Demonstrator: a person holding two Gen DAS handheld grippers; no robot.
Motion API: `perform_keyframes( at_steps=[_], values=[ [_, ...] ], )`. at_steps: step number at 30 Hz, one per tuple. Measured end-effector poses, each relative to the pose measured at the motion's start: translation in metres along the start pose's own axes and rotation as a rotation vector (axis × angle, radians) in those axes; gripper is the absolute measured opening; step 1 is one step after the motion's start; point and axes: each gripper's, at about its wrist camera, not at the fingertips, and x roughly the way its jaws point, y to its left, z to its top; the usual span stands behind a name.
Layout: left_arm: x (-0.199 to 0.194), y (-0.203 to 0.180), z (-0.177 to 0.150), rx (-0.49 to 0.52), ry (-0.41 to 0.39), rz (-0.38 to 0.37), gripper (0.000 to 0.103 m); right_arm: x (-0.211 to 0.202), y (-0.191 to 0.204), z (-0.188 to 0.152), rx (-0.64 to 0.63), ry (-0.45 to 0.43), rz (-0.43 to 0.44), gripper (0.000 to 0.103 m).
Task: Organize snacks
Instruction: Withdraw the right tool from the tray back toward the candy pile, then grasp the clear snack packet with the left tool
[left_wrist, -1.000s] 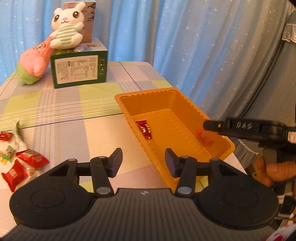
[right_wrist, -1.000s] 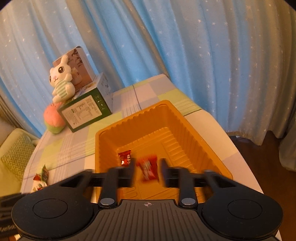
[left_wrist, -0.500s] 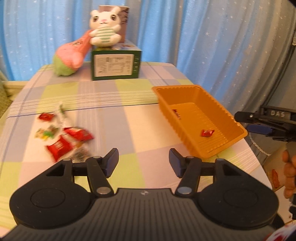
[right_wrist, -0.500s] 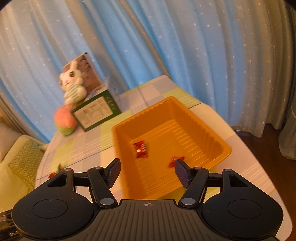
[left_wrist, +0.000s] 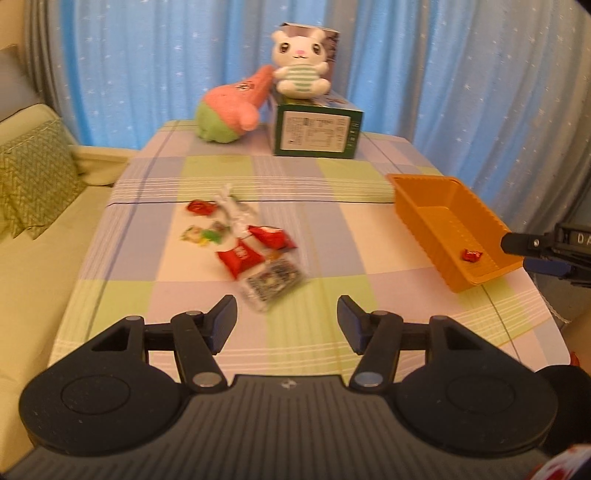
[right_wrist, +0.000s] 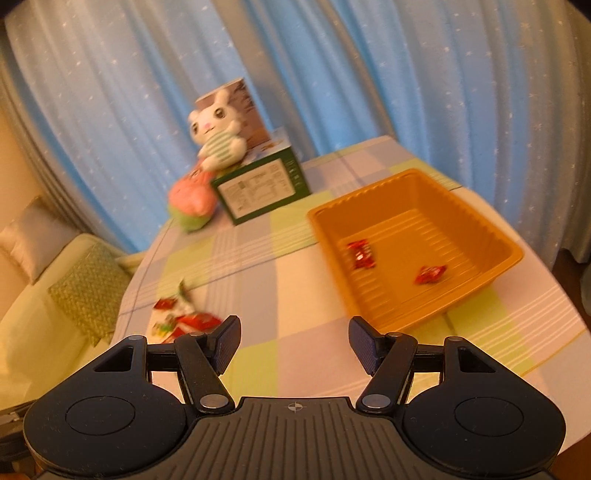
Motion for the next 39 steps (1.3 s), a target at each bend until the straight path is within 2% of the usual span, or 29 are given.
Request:
perform_keyframes(
  at_steps=[9, 21, 31, 39],
  values=[
    [-0.006, 0.021, -0.003, -0.021, -0.008, 0.014, 0.056, 0.012, 0.027, -0.013, -0.038, 0.035, 0.011, 0.065],
    [0.022, 0.030, -0.002, 0.029, 0.037, -0.015, 0.056, 0.038, 0.034, -0.020, -0.064, 0.075, -0.013, 0.065],
    [0.076, 0.032, 0.005, 0.132, 0.076, -0.097, 0.056, 0.079, 0.031, -0.028, -0.087, 0.090, -0.043, 0.065],
    [0.131, 0.027, 0.011, 0.304, 0.097, -0.188, 0.055, 0.118, 0.026, -0.032, -0.121, 0.106, -0.059, 0.065]
  ],
)
